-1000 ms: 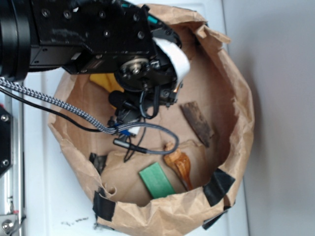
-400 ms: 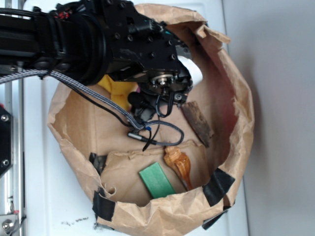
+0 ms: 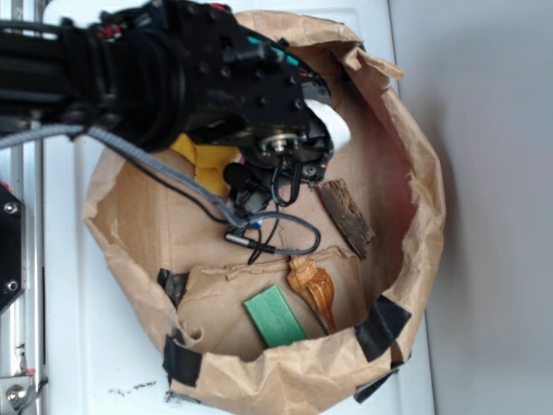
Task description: Grab the yellow cloth.
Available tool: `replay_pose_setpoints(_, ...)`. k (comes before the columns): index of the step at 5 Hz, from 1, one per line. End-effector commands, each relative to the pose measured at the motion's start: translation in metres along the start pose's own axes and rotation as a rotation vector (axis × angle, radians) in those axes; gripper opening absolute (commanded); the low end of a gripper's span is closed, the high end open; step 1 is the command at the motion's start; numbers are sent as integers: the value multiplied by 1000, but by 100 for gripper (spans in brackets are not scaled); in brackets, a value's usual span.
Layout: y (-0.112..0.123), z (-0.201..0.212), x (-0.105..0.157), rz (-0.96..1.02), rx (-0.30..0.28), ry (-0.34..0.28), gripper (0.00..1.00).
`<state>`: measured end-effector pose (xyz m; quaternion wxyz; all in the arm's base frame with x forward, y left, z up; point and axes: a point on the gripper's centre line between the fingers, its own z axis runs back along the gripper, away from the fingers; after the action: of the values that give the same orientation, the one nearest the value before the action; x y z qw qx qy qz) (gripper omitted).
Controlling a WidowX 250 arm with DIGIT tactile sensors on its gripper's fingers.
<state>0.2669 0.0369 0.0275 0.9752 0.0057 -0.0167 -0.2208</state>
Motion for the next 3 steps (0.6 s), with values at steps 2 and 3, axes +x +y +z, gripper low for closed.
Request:
replay_pose_setpoints(2, 3, 62, -22, -88, -28, -108, 100)
replay_pose_setpoints(3, -2, 25, -30, -119, 67, -49, 100)
